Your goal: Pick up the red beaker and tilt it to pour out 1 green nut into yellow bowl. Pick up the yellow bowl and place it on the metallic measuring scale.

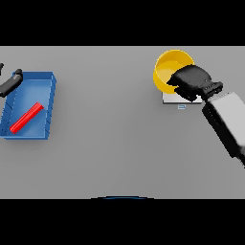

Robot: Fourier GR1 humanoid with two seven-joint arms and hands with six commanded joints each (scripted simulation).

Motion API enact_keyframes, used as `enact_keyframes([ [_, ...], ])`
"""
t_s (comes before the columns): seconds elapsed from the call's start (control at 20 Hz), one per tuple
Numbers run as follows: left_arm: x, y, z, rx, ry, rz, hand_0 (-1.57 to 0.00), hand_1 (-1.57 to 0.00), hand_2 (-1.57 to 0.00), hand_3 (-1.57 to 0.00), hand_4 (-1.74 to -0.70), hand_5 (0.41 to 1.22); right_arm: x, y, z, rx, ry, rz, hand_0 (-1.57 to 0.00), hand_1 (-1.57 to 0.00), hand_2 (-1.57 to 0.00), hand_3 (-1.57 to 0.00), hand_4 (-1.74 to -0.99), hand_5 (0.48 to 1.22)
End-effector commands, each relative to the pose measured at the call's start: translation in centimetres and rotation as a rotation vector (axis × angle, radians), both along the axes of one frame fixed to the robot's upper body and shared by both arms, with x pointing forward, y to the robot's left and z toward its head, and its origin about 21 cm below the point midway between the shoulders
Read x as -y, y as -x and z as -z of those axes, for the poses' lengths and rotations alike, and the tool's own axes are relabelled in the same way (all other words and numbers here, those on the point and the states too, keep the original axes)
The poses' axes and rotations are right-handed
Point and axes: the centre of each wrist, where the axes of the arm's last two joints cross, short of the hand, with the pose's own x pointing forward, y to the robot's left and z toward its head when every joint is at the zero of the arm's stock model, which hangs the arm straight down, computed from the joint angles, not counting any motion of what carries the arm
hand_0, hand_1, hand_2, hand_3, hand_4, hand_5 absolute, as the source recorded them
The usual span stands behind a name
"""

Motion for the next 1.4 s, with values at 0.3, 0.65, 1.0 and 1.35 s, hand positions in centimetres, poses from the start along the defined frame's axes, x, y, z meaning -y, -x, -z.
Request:
enact_keyframes([
  [0.3,-0.2,0.3,0.2,0.000,-0.006,-0.006,0.00,0.00,0.00,0.00,-0.73,0.713,2.7,-1.9,2.5,-0.038,-0.008,0.108,-1.57,-1.57,-1.45,-1.29,-1.741,1.221],
  [0.65,0.1,0.4,0.2,-0.003,-0.004,0.005,0.00,0.00,0.00,0.00,-0.73,0.710,3.1,-2.4,3.7,-0.113,-0.062,0.159,-1.47,-1.57,-1.37,-1.47,-1.741,1.221],
  [1.0,0.1,0.3,0.6,-0.018,-0.006,0.006,0.00,0.00,0.00,0.00,-0.73,0.728,4.2,-2.5,3.6,-0.152,-0.086,0.176,-0.72,-0.98,-1.04,-0.83,-1.619,1.072],
  [1.35,-0.3,-0.2,0.2,-0.016,-0.004,-0.003,0.00,0.00,0.00,0.00,-0.72,0.703,3.7,-2.8,3.7,-0.169,-0.027,0.150,-0.15,-0.24,-0.37,-0.45,-1.469,0.842],
])
